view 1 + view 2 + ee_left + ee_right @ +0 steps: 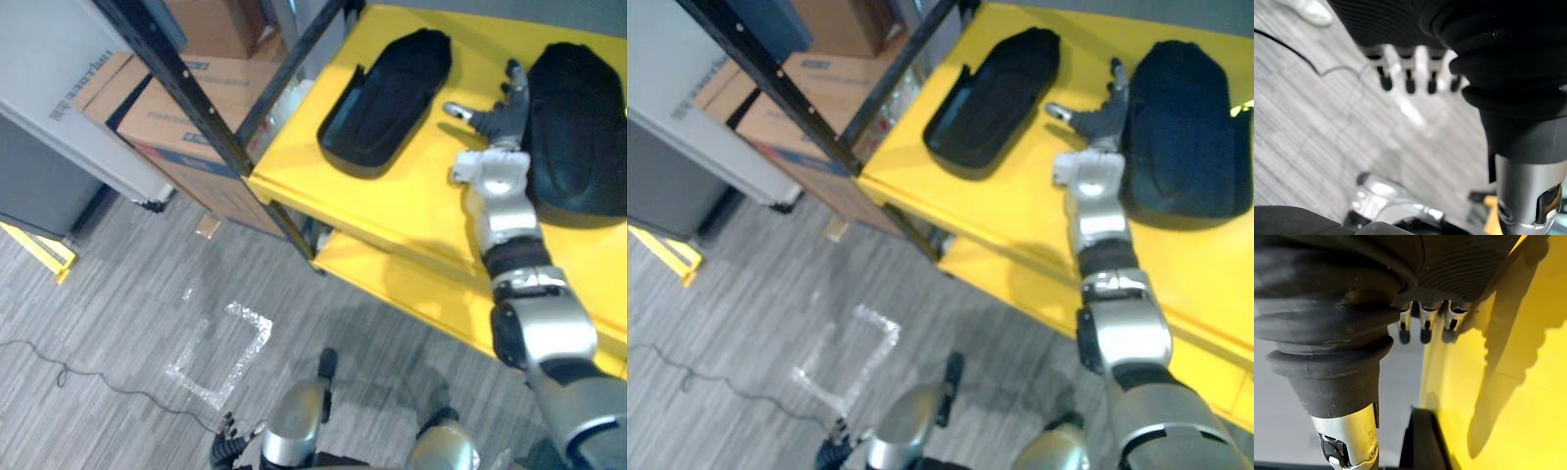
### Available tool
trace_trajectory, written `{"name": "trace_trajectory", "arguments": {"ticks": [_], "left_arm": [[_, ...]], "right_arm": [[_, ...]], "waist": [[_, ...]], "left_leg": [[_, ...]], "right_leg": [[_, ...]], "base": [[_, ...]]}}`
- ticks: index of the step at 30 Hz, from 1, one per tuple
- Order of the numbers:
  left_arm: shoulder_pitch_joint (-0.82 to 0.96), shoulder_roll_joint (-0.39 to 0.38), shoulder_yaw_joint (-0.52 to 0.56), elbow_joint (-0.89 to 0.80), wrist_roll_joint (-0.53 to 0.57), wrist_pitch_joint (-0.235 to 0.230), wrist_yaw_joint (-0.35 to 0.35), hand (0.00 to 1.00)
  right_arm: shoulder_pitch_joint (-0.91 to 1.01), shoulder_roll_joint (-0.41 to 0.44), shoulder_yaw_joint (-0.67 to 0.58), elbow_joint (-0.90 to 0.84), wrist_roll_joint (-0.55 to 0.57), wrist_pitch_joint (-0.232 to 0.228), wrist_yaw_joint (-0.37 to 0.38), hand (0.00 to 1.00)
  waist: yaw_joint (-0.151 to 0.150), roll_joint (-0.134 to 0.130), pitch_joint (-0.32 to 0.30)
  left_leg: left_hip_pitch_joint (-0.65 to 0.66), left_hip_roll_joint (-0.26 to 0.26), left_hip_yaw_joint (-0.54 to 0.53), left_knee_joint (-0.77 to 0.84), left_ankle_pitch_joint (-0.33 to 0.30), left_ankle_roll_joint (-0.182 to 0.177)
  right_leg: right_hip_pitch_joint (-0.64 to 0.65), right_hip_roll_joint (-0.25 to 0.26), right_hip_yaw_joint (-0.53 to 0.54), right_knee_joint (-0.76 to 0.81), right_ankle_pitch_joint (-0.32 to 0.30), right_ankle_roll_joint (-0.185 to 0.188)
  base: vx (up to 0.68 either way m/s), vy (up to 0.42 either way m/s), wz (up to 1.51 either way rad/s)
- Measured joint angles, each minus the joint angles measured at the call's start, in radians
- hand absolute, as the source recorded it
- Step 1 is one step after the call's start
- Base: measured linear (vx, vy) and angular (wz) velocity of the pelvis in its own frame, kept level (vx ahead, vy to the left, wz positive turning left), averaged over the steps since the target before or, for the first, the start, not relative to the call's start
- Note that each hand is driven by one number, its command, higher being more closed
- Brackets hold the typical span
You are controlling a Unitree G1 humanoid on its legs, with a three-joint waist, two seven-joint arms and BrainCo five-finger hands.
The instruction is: Walk over and take plastic housings, then place them on the shelf
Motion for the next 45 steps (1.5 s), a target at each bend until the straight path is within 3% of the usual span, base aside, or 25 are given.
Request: {"name": "trace_trajectory", "arguments": {"ticks": [6, 21, 26, 29, 31, 32, 34, 35, 36, 38, 40, 43, 45], "left_arm": [[0.0, 0.002, -0.006, 0.0, -0.005, -0.002, 0.0, 0.0], [0.0, 0.008, -0.017, -0.004, -0.007, -0.009, -0.007, 0.0], [0.0, 0.016, -0.015, 0.003, -0.004, -0.026, -0.027, 0.0], [-0.002, 0.018, -0.013, 0.011, 0.006, -0.031, -0.028, 0.0], [-0.002, 0.018, -0.004, 0.021, 0.008, -0.031, -0.027, 0.0], [0.002, 0.019, 0.019, 0.032, 0.023, -0.031, -0.026, 0.0], [0.005, 0.024, 0.046, 0.038, 0.036, -0.03, -0.026, 0.0], [0.007, 0.029, 0.064, 0.038, 0.046, -0.029, -0.025, 0.0], [0.007, 0.032, 0.071, 0.037, 0.046, -0.029, -0.025, 0.0], [0.008, 0.041, 0.109, 0.032, 0.08, -0.027, -0.028, 0.0], [0.009, 0.052, 0.127, 0.028, 0.09, -0.021, -0.03, 0.0], [0.015, 0.059, 0.144, 0.022, 0.113, -0.02, -0.035, 0.0], [0.023, 0.055, 0.152, 0.021, 0.116, -0.02, -0.035, 0.0]], "right_arm": [[-0.004, -0.001, -0.02, 0.011, -0.002, -0.01, -0.06, 0.0], [-0.025, -0.003, -0.038, 0.011, -0.022, -0.019, -0.081, 0.0], [-0.025, 0.011, -0.03, 0.003, -0.019, -0.131, 0.002, 0.0], [-0.004, 0.047, -0.015, -0.104, -0.014, -0.201, 0.019, 0.0], [0.046, 0.071, -0.017, -0.227, -0.011, -0.243, 0.029, 0.0], [0.099, 0.093, -0.018, -0.34, -0.011, -0.275, 0.044, 0.0], [0.164, 0.099, -0.023, -0.459, 0.004, -0.285, 0.071, 0.0], [0.22, 0.104, -0.039, -0.553, 0.055, -0.282, 0.118, 0.0], [0.253, 0.108, -0.051, -0.604, 0.085, -0.272, 0.146, 0.0], [0.38, 0.11, -0.099, -0.771, 0.138, -0.203, 0.212, 0.0], [0.471, 0.108, -0.143, -0.849, 0.139, -0.137, 0.235, 0.0], [0.627, 0.099, -0.213, -0.901, 0.157, -0.073, 0.259, 0.0], [0.722, 0.081, -0.25, -0.929, 0.159, -0.048, 0.272, 0.0]], "waist": [[0.0, 0.001, 0.0], [-0.001, 0.005, -0.003], [-0.002, 0.007, -0.005], [-0.005, 0.006, -0.005], [-0.007, -0.009, -0.016], [-0.006, -0.042, -0.044], [-0.012, -0.081, -0.072], [-0.024, -0.114, -0.088], [-0.03, -0.13, -0.097], [-0.055, -0.187, -0.133], [-0.075, -0.213, -0.148], [-0.107, -0.237, -0.171], [-0.113, -0.237, -0.173]], "left_leg": [[0.001, -0.003, -0.001, -0.001, 0.003, 0.0], [0.02, 0.011, 0.004, -0.048, 0.035, -0.011], [0.041, 0.021, 0.007, -0.084, 0.052, -0.016], [0.07, 0.036, 0.007, -0.109, 0.06, -0.021], [0.101, 0.047, 0.01, -0.13, 0.061, -0.022], [0.107, 0.056, 0.018, -0.142, 0.061, -0.022], [0.111, 0.066, 0.03, -0.151, 0.061, -0.022], [0.127, 0.072, 0.036, -0.16, 0.061, -0.022], [0.134, 0.073, 0.04, -0.162, 0.061, -0.022], [0.152, 0.078, 0.09, -0.164, 0.06, -0.023], [0.173, 0.087, 0.121, -0.168, 0.054, -0.025], [0.189, 0.102, 0.166, -0.185, 0.042, -0.029], [0.212, 0.109, 0.198, -0.211, 0.041, -0.028]], "right_leg": [[-0.001, -0.005, 0.0, 0.003, -0.004, 0.001], [-0.001, 0.012, 0.004, -0.012, 0.002, 0.0], [0.004, 0.026, 0.004, -0.022, 0.007, -0.005], [0.032, 0.044, 0.0, -0.044, 0.013, -0.005], [0.066, 0.062, -0.005, -0.075, 0.017, -0.002], [0.072, 0.076, -0.005, -0.1, 0.023, -0.002], [0.086, 0.094, -0.007, -0.133, 0.037, -0.001], [0.111, 0.105, -0.009, -0.171, 0.054, 0.0], [0.124, 0.113, -0.009, -0.189, 0.061, 0.001], [0.155, 0.132, 0.003, -0.259, 0.095, 0.001], [0.173, 0.15, 0.022, -0.3, 0.117, -0.001], [0.169, 0.176, 0.057, -0.337, 0.137, -0.005], [0.168, 0.187, 0.086, -0.355, 0.147, -0.006]], "base": [[-0.01, -0.002, 0.01], [0.0, -0.001, 0.0], [-0.01, -0.01, -0.03], [0.0, -0.03, -0.04], [0.05, -0.036, -0.07], [0.07, -0.03, -0.08], [0.1, -0.02, -0.09], [0.1, -0.003, -0.09], [0.1, -0.004, -0.2], [0.07, -0.003, -0.27], [0.0, -0.003, -0.38], [-0.05, -0.002, -0.39], [-0.06, 0.001, -0.43]]}}
